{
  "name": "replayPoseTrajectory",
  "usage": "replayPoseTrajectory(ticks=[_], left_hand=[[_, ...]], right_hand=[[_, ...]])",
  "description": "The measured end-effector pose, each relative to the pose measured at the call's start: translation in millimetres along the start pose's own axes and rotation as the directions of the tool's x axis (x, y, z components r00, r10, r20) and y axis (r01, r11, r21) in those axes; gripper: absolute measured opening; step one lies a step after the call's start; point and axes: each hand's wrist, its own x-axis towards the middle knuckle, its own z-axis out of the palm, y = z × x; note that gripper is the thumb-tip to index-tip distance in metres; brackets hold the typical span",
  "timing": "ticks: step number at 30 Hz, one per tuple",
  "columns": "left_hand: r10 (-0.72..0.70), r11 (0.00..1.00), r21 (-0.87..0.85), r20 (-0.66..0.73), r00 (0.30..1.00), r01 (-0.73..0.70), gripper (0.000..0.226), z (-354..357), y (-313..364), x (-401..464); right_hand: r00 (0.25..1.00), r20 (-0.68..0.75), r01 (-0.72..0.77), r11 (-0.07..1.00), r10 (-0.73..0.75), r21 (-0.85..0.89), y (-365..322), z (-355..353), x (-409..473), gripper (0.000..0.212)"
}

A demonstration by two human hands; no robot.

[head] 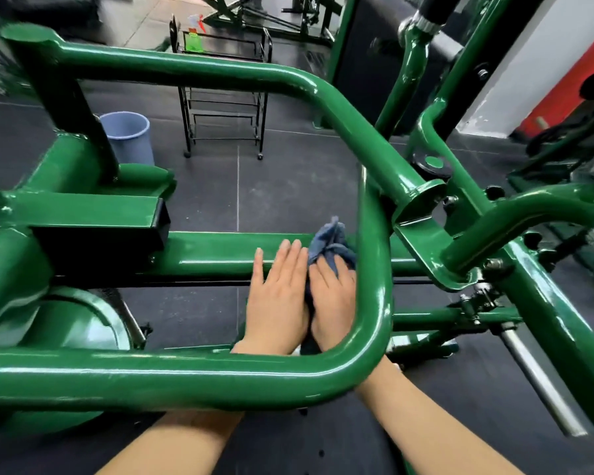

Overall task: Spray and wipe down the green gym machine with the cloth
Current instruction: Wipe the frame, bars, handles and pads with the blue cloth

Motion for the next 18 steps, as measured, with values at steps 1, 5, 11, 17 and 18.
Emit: replayPoseTrajectory(ticks=[1, 5, 11, 17, 18], left_hand=[[-0.022, 1.000, 0.003, -0.001, 1.000, 0.022, 0.066, -2, -7, -2], [-0.004, 1.000, 0.024, 0.021, 1.000, 0.003, 0.072, -11, -22, -3], [0.110, 0.994, 0.019, 0.034, 0.993, -0.111, 0.074, -9, -14, 1], [0.010, 0.999, -0.053, -0.046, 0.999, -0.012, 0.073, -17, -56, -15], [-0.009, 0.997, -0.072, -0.069, 0.998, 0.004, 0.075, -19, -62, -16]], right_hand=[[0.994, 0.086, -0.073, 0.997, 0.073, 0.004, -16, -7, 11, 0.044], [0.964, 0.207, 0.207, 0.957, -0.165, -0.201, 8, -19, 16, 0.056], [0.992, 0.004, -0.124, 0.965, 0.128, -0.231, 15, -4, 18, 0.080], [0.999, 0.039, -0.011, 0.959, 0.023, -0.282, -45, 26, 35, 0.055], [0.998, 0.067, 0.013, 0.966, 0.004, -0.257, -51, 29, 37, 0.056]])
